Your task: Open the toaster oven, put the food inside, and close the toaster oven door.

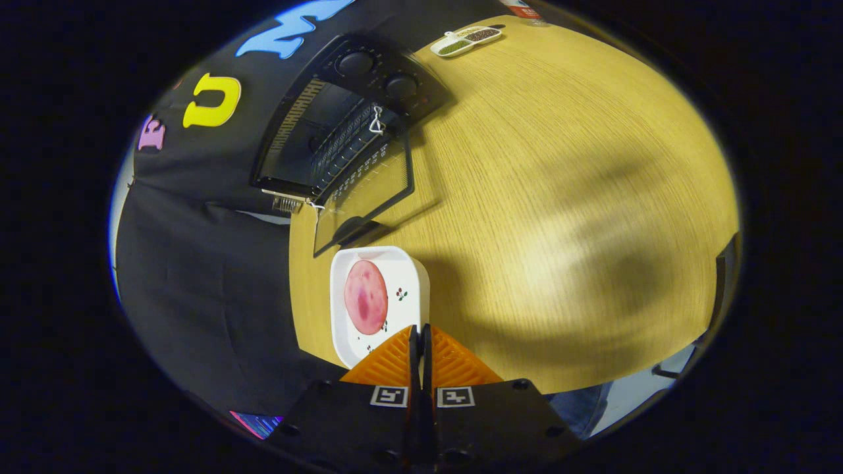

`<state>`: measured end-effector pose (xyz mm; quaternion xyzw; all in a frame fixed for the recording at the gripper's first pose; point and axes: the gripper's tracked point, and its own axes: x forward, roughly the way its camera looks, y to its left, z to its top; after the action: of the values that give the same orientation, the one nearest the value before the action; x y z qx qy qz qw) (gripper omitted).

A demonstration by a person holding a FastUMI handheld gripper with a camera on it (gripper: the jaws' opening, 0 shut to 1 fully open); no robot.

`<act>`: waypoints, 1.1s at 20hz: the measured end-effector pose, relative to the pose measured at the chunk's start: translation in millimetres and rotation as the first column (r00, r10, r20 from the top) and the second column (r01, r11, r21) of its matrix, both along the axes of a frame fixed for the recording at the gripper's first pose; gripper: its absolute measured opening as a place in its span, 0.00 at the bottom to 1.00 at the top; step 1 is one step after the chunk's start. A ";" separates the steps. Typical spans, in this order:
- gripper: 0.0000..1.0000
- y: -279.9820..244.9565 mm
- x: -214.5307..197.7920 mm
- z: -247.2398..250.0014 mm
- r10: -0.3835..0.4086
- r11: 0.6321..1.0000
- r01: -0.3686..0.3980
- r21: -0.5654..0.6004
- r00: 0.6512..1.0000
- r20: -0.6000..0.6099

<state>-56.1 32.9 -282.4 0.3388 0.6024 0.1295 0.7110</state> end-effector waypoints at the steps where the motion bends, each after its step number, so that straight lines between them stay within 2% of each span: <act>1: 0.02 6.2 3.6 4.2 -0.035 0.999 0.035 0.010 0.999 0.013; 6: 0.02 35.1 16.9 25.5 -0.200 0.979 0.196 0.057 0.978 0.067; 10: 0.02 55.2 26.3 37.4 -0.328 0.942 0.319 0.107 0.942 0.071; 14: 0.02 65.1 40.7 41.0 -0.419 0.903 0.410 0.127 0.906 0.056; 22: 0.02 81.6 79.1 44.9 -0.576 0.804 0.565 0.188 0.817 0.011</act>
<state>23.0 114.5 -237.6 0.5609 0.4345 -0.0263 0.7042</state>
